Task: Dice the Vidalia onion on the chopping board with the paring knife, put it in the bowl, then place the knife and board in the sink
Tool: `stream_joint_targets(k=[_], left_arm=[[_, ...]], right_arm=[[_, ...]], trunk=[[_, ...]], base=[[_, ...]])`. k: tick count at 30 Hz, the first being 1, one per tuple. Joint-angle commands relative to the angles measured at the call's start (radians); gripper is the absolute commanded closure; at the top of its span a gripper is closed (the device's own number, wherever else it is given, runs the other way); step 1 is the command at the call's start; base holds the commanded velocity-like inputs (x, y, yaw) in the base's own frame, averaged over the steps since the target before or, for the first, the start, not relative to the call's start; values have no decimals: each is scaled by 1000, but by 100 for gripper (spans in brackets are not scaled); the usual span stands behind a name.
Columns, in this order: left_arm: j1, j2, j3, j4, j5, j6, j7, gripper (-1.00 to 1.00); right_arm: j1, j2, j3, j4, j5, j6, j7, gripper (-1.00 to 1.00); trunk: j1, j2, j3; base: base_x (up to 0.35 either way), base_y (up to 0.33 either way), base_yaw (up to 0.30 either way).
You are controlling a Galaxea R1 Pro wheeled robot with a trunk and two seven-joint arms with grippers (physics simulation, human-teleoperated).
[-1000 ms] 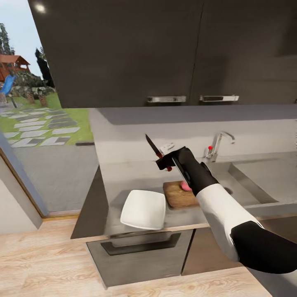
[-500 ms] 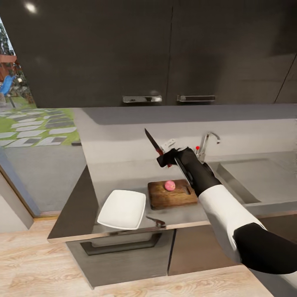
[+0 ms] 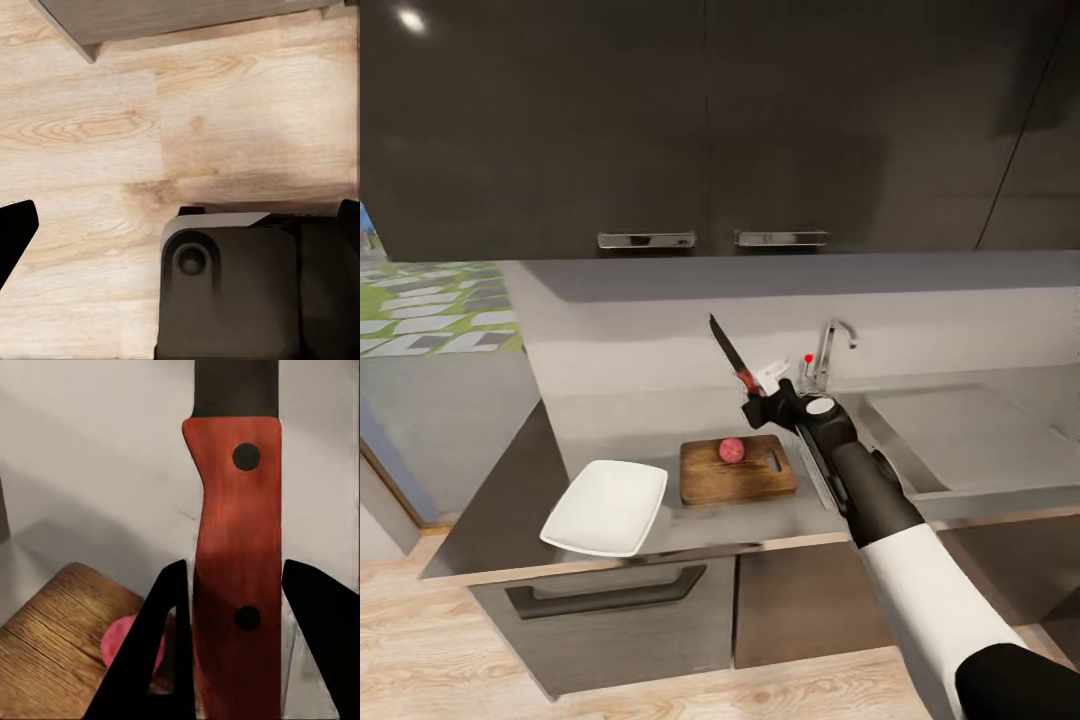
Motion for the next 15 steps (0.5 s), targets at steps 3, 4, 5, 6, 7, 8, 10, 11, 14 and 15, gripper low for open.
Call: stream_joint_targets(k=[3, 4, 5, 6, 7, 8, 10, 11, 14, 15], left_arm=[[-1, 1, -6, 8, 10, -4, 7, -100], [-1, 1, -6, 9, 10, -4, 7, -100], [-1, 1, -6, 10, 10, -4, 7, -100], [-1, 1, -6, 11, 10, -4, 7, -100], [-1, 1, -6, 12, 10, -4, 7, -100], [-1, 1, -6, 12, 10, -4, 7, -100], [-1, 1, -6, 12, 10, -4, 7, -100], [-1, 1, -6, 12, 10, -4, 7, -100], [-1, 1, -5, 11, 10, -4, 7, -100], [-1, 1, -5, 11, 10, -4, 7, -100]], right_arm=[[53, -18, -5, -82, 10, 3, 8, 100], [63, -21, -6, -97, 10, 3, 8, 100], [85, -24, -10, -127, 10, 3, 8, 100], [106, -27, -14, -156, 10, 3, 8, 100], [127, -28, -19, -183, 10, 3, 7, 100], [147, -29, -23, -212, 10, 2, 7, 100], [179, -30, -30, -253, 10, 0, 6, 100], [197, -30, -33, -277, 10, -4, 6, 100], [231, -31, -37, -315, 10, -26, 4, 100], [245, -31, -38, -324, 10, -38, 1, 100]], trunk=[[1, -2, -2], [1, -2, -2], [1, -2, -2], [1, -2, -2], [1, -2, -2], [1, -2, -2], [1, -2, -2], [1, -2, -2], [1, -2, -2], [1, -2, -2]], base=[[0, -281, 0], [0, -264, 0], [0, -253, 0], [0, -241, 0], [0, -229, 0], [0, -216, 0], [0, -194, 0], [0, -132, 0], [0, -61, 0], [0, -28, 0]])
